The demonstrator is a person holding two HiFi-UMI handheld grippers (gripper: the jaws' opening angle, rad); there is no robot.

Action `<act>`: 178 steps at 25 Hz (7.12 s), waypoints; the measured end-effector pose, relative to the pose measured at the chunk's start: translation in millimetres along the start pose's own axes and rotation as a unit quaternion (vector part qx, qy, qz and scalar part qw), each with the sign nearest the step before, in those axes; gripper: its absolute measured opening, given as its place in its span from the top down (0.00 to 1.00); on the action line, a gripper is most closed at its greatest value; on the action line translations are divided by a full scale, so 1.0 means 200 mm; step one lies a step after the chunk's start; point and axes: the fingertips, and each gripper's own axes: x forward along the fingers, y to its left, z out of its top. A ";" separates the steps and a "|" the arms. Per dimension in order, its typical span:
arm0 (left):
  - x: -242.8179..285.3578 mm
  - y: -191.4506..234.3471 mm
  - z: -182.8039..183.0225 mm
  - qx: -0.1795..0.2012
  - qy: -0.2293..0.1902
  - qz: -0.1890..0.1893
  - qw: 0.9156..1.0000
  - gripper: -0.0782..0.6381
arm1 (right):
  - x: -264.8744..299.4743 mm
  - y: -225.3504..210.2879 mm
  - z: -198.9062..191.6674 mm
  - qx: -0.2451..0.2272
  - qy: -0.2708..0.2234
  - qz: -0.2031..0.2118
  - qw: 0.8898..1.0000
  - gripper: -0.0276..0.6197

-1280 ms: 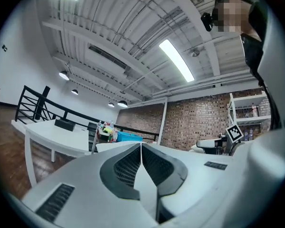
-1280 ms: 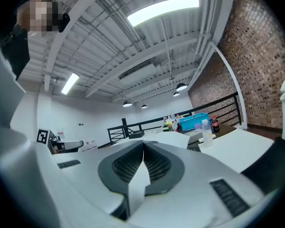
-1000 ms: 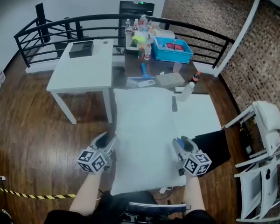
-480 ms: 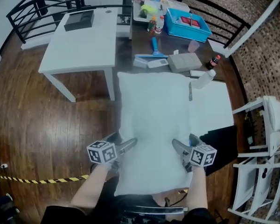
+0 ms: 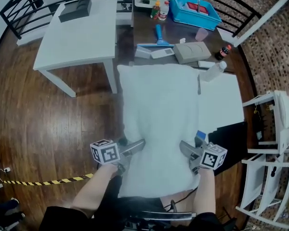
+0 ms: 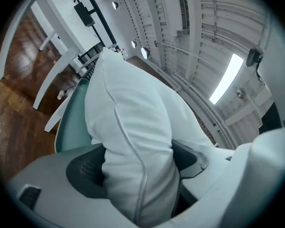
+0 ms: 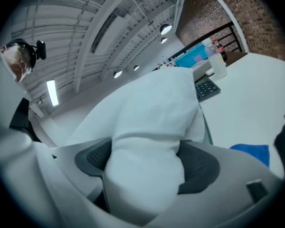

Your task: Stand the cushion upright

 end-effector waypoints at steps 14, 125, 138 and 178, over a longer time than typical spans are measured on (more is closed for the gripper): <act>-0.47 -1.15 -0.41 0.159 -0.092 -0.146 0.972 0.47 | -0.99 0.81 -0.20 -0.119 -0.182 0.152 0.964 0.40; 2.03 -4.06 -5.38 0.059 0.470 -0.561 0.679 0.46 | -6.20 -0.63 -2.70 0.043 -0.652 -0.390 0.648 0.40; 2.34 -4.76 -6.32 0.061 0.457 -0.585 0.667 0.46 | -7.34 -0.88 -3.04 0.019 -0.665 -0.384 0.640 0.40; 1.54 -5.61 -8.71 -0.120 0.787 -0.592 0.125 0.46 | -8.06 -0.36 -4.41 0.140 -0.669 -0.725 0.089 0.40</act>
